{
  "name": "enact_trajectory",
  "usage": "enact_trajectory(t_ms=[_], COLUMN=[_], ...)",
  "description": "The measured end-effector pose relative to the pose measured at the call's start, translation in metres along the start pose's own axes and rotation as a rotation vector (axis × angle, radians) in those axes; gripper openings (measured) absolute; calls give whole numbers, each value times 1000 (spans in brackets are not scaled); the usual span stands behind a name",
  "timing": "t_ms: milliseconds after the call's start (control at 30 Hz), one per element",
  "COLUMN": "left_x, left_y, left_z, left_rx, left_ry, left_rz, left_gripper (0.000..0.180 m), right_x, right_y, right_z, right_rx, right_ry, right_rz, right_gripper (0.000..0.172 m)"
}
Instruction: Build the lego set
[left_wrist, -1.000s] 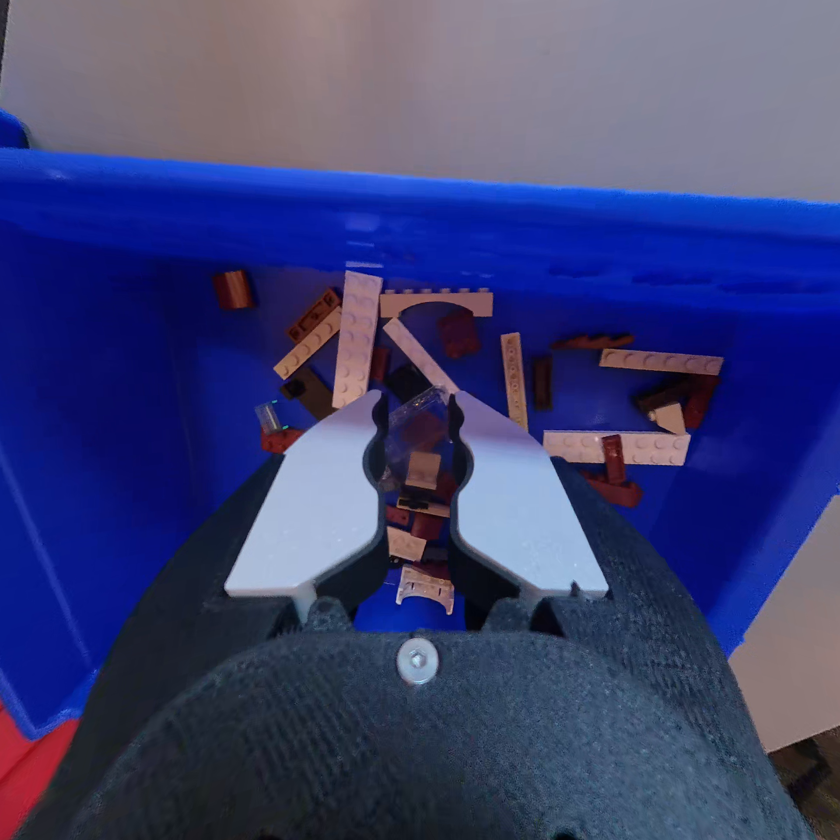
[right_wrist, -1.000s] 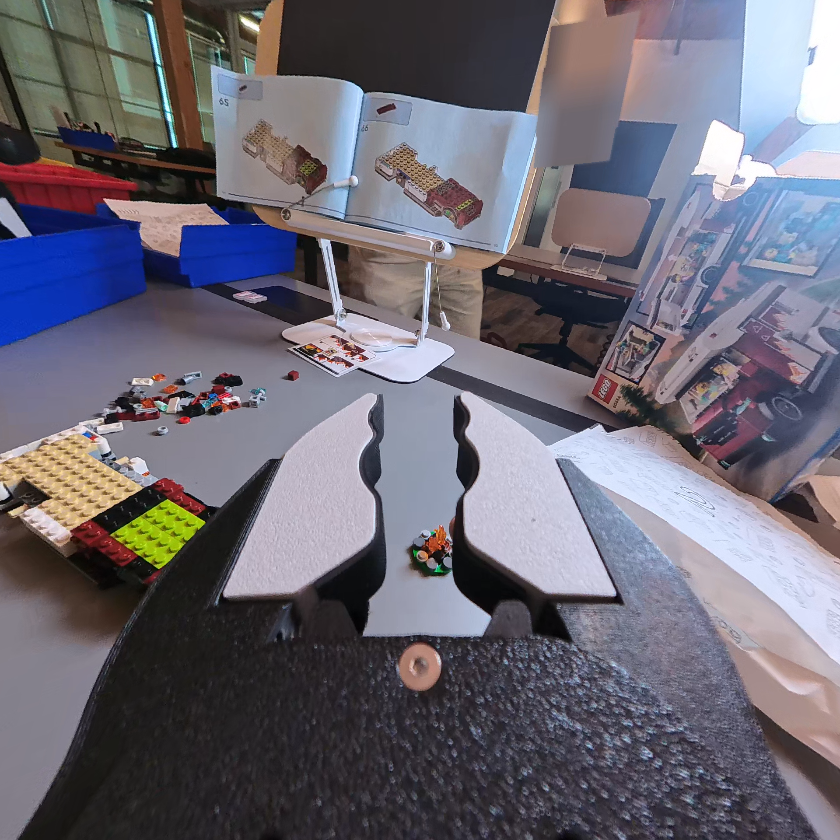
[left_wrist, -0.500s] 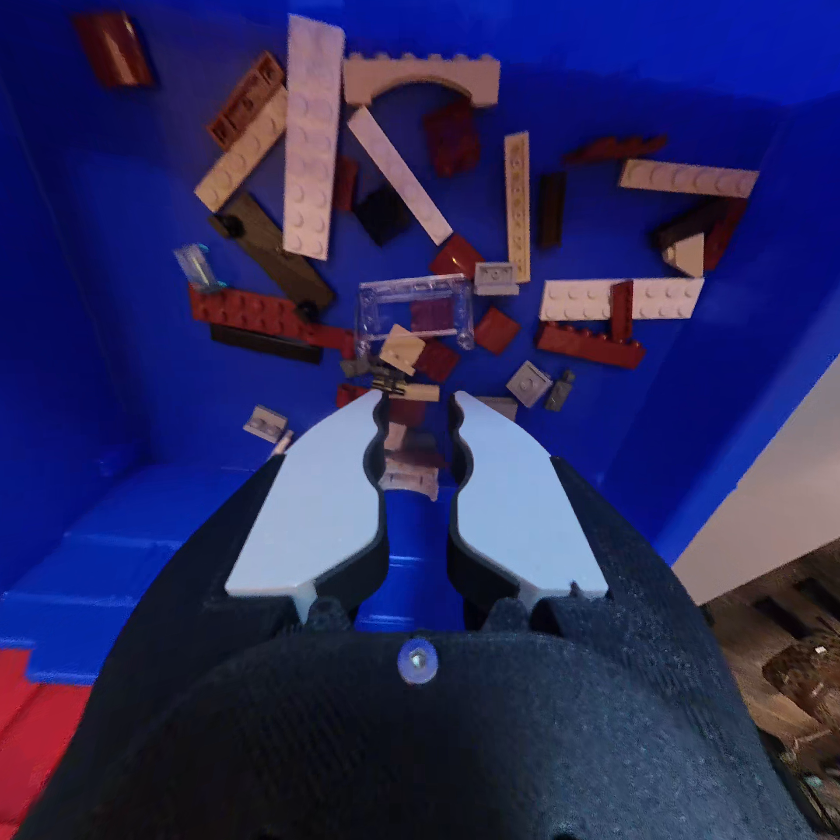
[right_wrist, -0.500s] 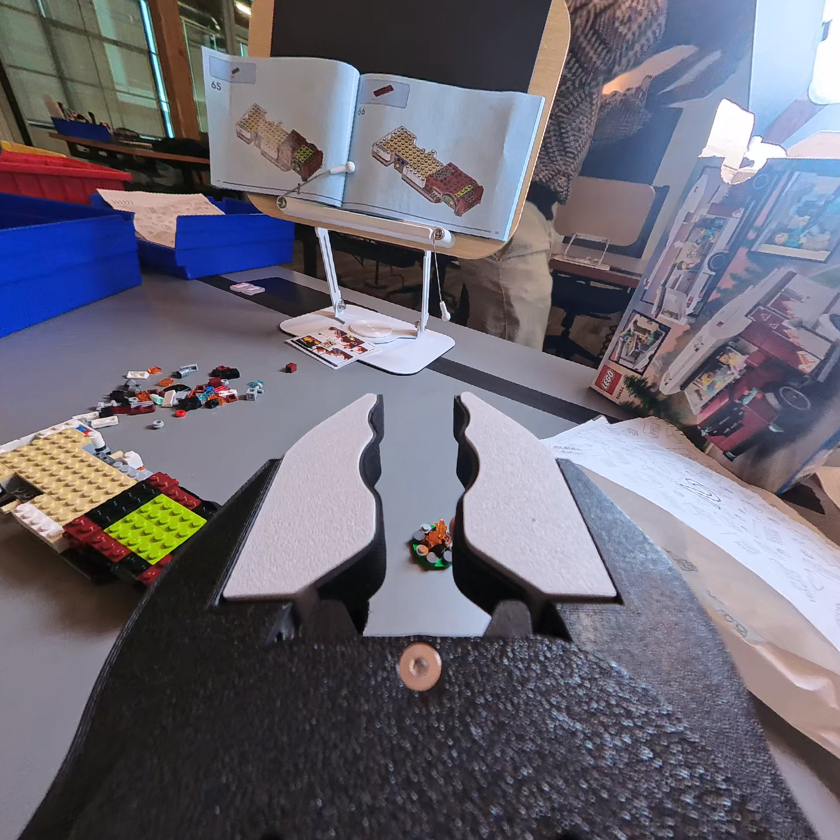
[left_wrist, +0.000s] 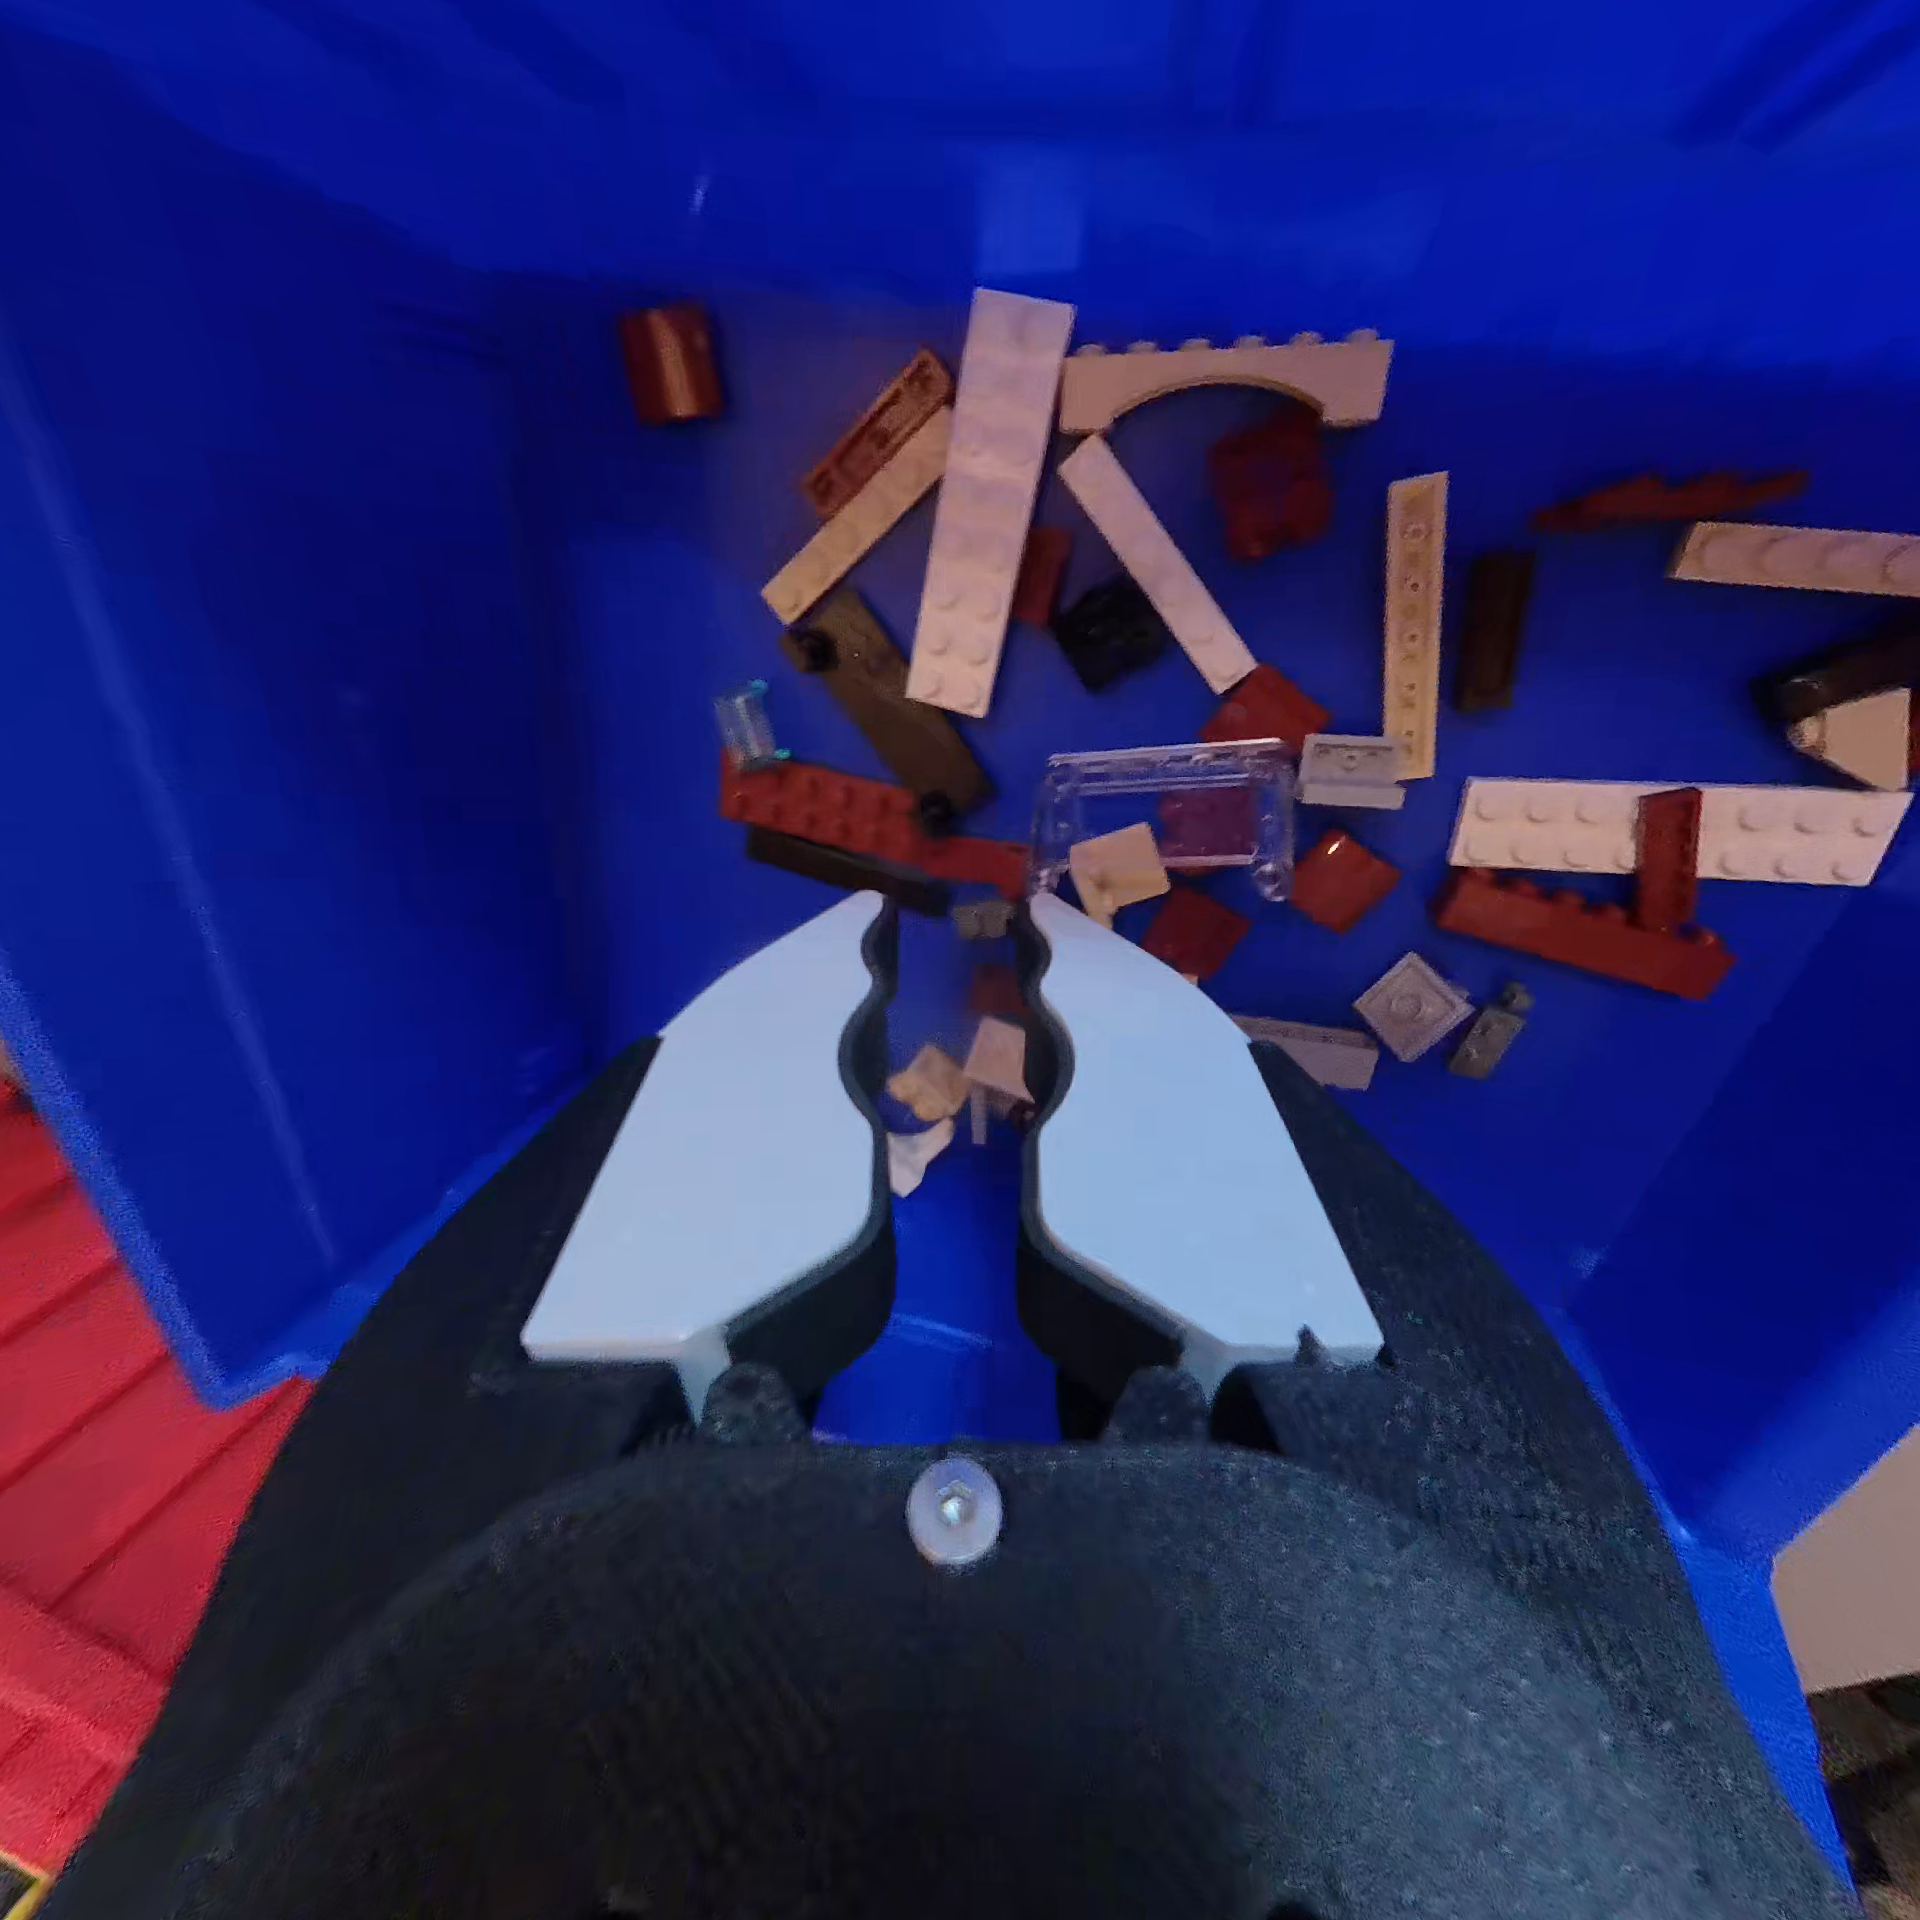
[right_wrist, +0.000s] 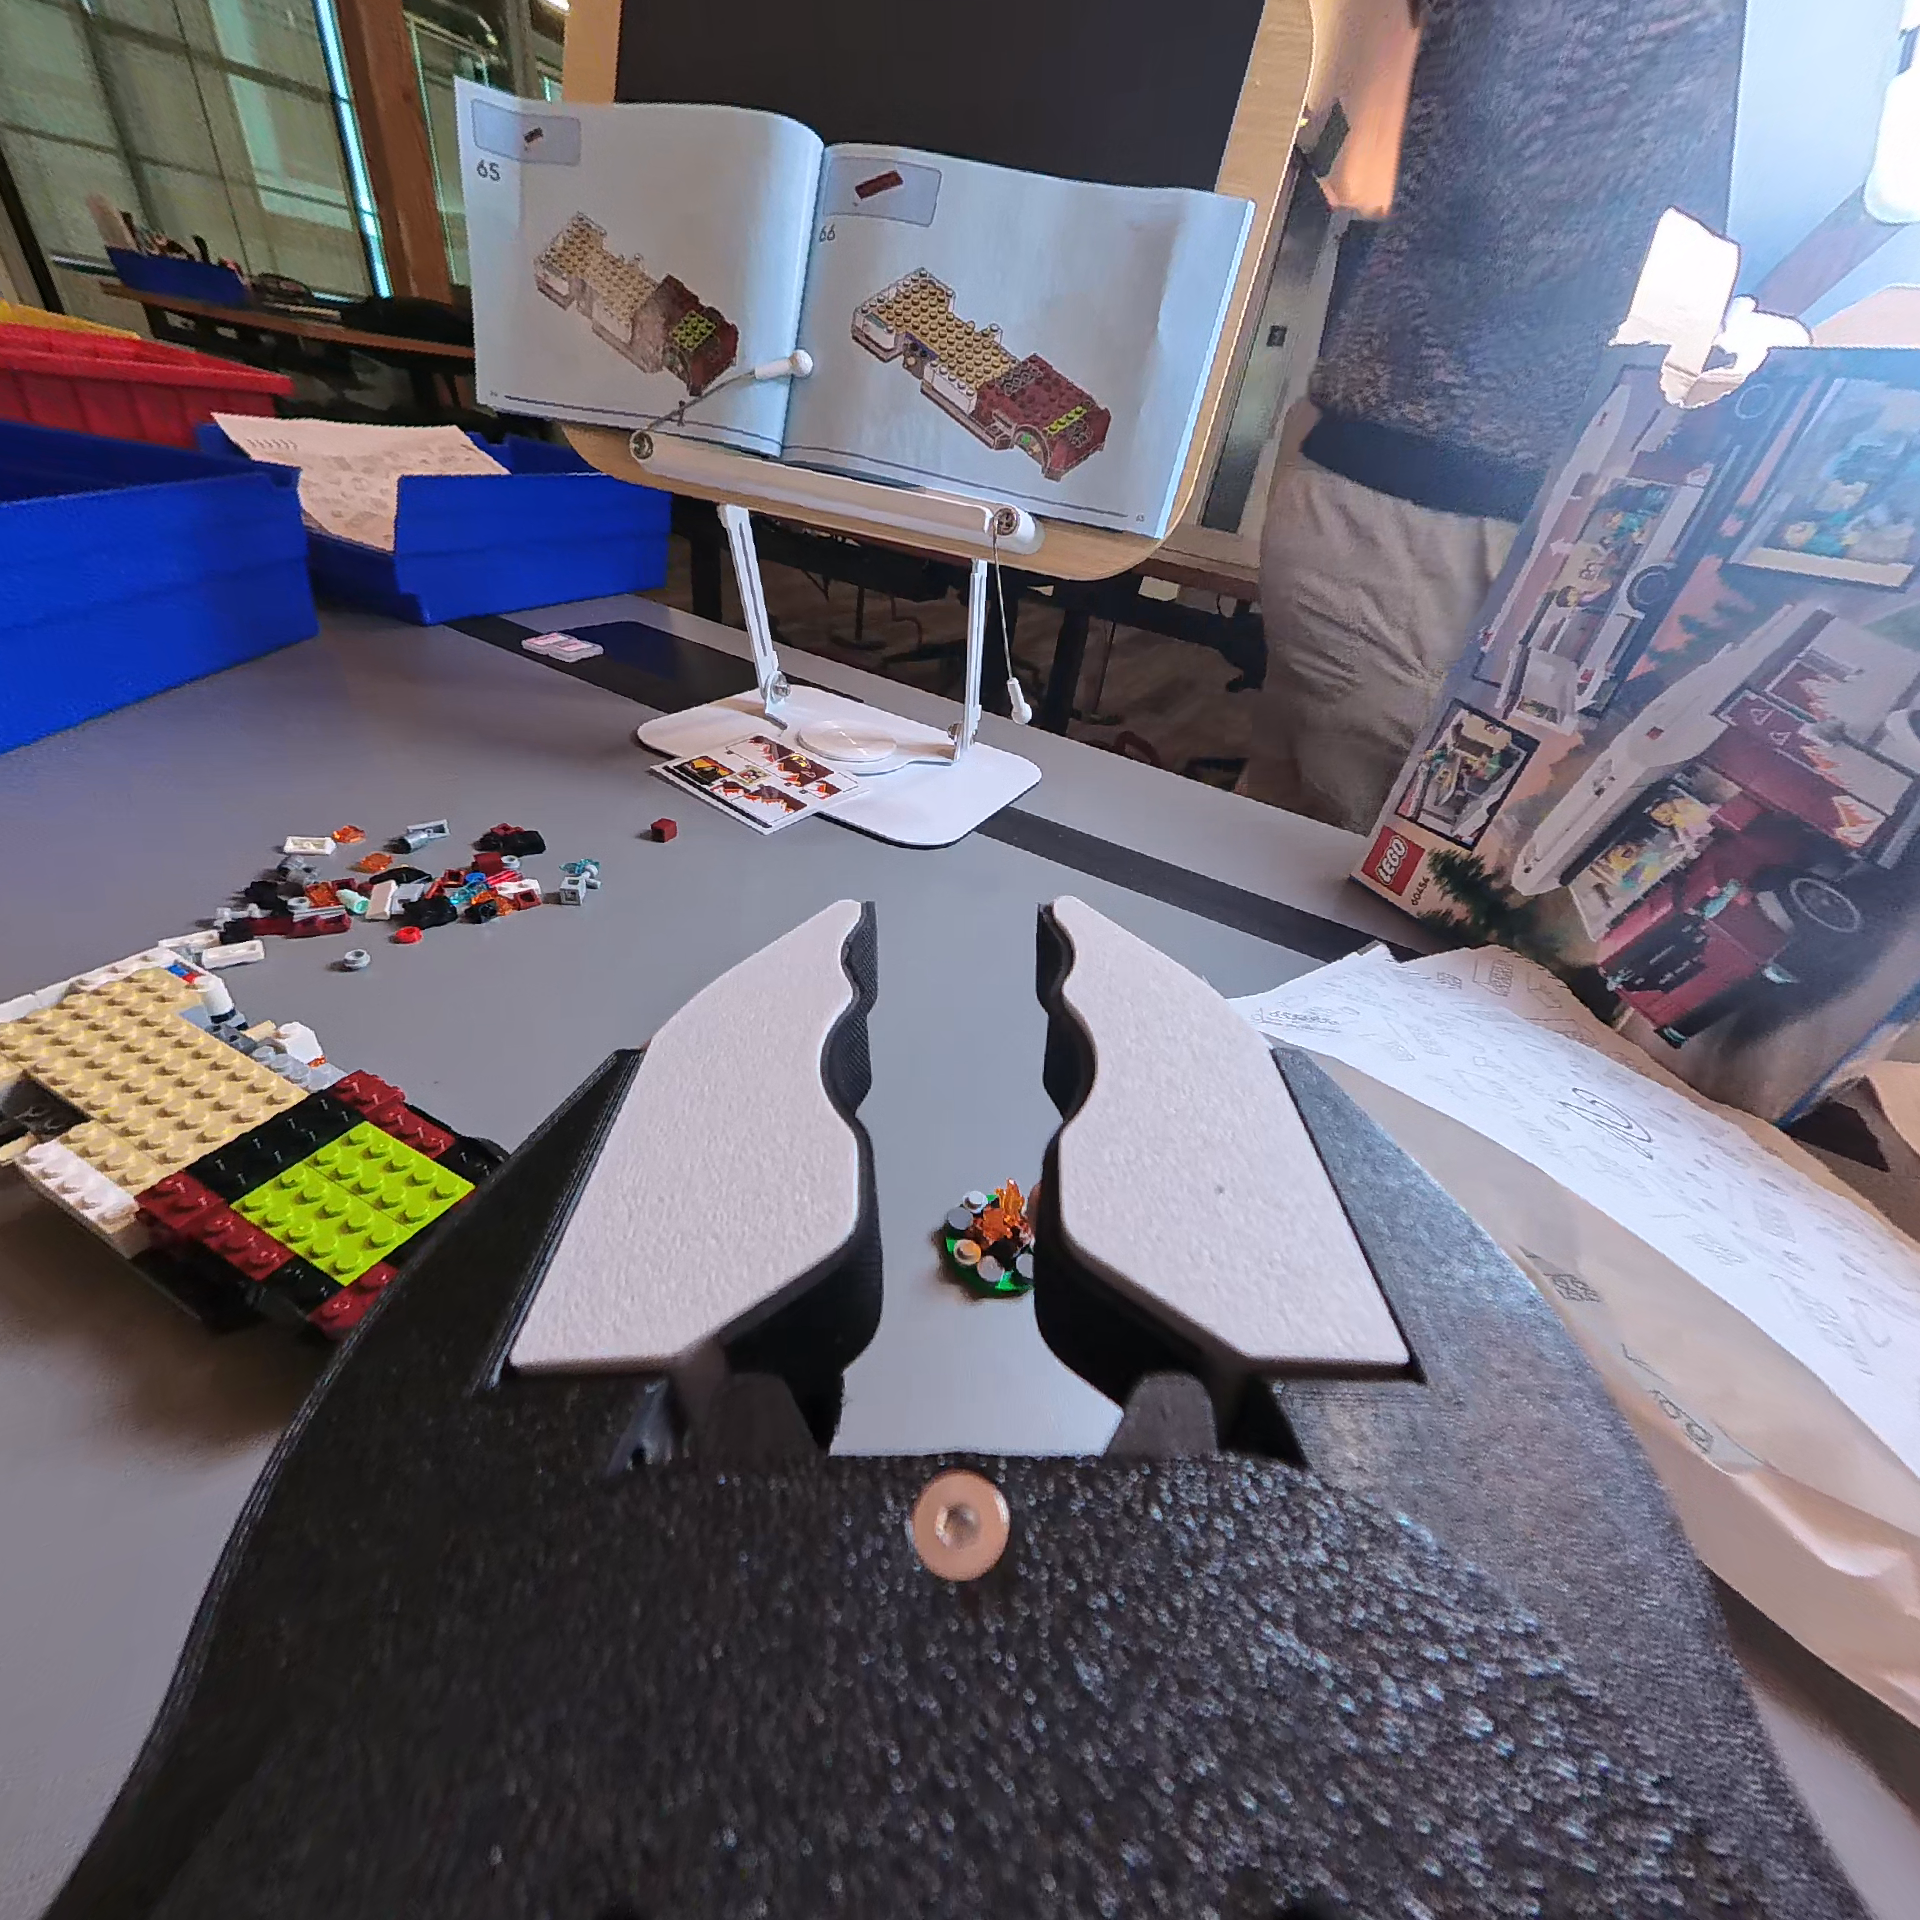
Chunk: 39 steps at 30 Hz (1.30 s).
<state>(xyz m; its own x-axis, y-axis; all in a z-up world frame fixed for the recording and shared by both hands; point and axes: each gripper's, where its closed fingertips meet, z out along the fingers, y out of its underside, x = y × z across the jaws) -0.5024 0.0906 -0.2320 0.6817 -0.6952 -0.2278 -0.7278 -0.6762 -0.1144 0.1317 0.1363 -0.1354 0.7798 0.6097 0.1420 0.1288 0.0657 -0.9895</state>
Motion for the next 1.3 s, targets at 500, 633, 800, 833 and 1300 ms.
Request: enact_trajectory(t_ms=[500,633,800,833,1300], left_x=[10,3,-12,-12,110], left_y=[37,32,19,18,-18], left_z=[22,17,2,1,-16], left_rx=[-219,-214,-144,-142,90], left_ry=[97,80,-15,-21,330], left_rz=[45,40,29,28,81], left_gripper=[12,0,7,12,22], right_x=[0,0,-1,-1,4], right_y=[-2,-3,-5,-5,-16], right_z=[-1,-2,-3,-3,-8], right_rx=[7,12,18,19,65], right_ry=[-5,-4,-8,-8,19], right_rz=[2,-1,-1,-3,-11], right_gripper=[29,29,29,29,30])
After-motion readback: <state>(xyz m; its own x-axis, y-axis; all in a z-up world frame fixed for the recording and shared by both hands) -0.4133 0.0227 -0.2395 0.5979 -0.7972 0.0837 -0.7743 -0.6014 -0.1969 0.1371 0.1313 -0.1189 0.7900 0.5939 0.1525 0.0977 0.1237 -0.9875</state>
